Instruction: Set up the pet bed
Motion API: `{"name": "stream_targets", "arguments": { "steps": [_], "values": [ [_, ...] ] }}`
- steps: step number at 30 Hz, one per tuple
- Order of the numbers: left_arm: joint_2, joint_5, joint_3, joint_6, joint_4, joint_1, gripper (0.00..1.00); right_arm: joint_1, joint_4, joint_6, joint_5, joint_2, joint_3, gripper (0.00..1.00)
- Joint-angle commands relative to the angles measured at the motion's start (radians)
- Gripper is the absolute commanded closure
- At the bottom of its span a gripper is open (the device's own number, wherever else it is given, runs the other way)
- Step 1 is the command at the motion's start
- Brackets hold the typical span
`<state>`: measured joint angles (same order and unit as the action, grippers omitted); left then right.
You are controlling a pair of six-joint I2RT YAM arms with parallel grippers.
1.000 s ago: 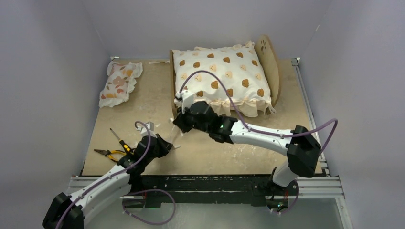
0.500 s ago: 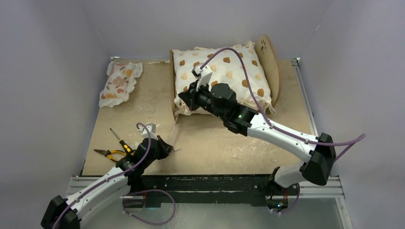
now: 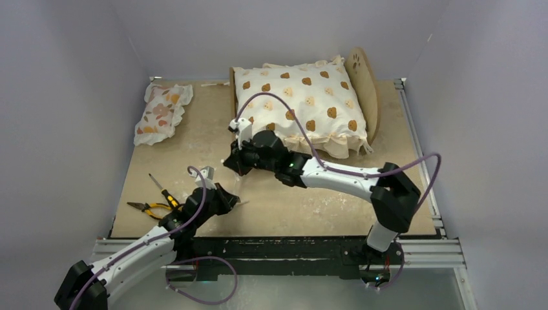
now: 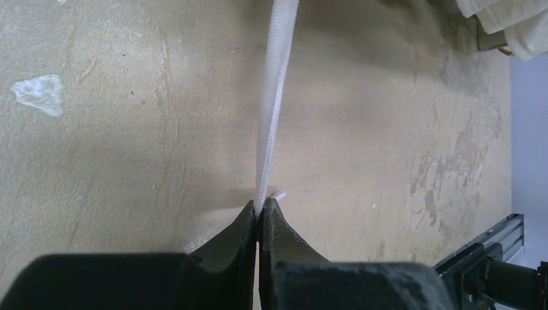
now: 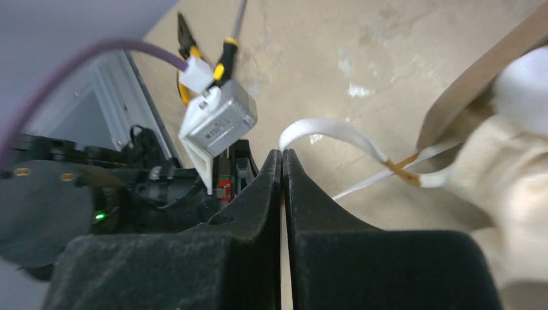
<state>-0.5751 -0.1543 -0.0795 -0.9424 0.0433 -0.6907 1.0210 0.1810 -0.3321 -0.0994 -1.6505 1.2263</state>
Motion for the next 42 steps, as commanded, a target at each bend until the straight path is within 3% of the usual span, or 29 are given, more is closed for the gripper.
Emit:
{"name": "stream_targets", "arguments": {
  "steps": [1,9,12,16,19,23,29,37,42],
  "values": [
    [-0.023,0.039,0.017,-0.005,-0.113,-0.005,1.0,0.033,0.049,-0.056,0.002,-0.087,0.035,1.0],
    [0.002,0.049,0.047,-0.025,-0.146,-0.007,1.0,0.063,0.062,-0.116,0.113,-0.297,0.168,1.0],
    [0.002,0.042,0.044,-0.026,-0.132,-0.007,1.0,0.079,0.03,-0.091,0.105,-0.332,0.201,0.87],
    [-0.01,0.02,0.04,-0.039,-0.12,-0.007,1.0,0.084,0.01,-0.068,0.105,-0.274,0.154,0.63],
    [-0.025,-0.003,0.021,-0.046,-0.083,-0.007,1.0,0.08,-0.02,-0.014,0.141,-0.175,0.082,0.54],
    [-0.047,-0.068,-0.034,-0.026,0.02,-0.006,1.0,0.056,-0.012,0.023,0.238,-0.067,-0.024,0.51],
    [-0.116,-0.133,-0.148,0.043,0.109,-0.007,1.0,0.027,0.04,0.021,0.268,-0.01,-0.141,0.53],
    [-0.214,-0.119,-0.243,0.01,0.075,-0.005,1.0,0.029,0.36,0.037,0.113,0.05,-0.43,0.52],
    [-0.236,-0.087,-0.267,-0.016,0.043,-0.001,1.0,0.036,0.619,0.025,0.066,0.052,-0.618,0.42]
  ]
}}
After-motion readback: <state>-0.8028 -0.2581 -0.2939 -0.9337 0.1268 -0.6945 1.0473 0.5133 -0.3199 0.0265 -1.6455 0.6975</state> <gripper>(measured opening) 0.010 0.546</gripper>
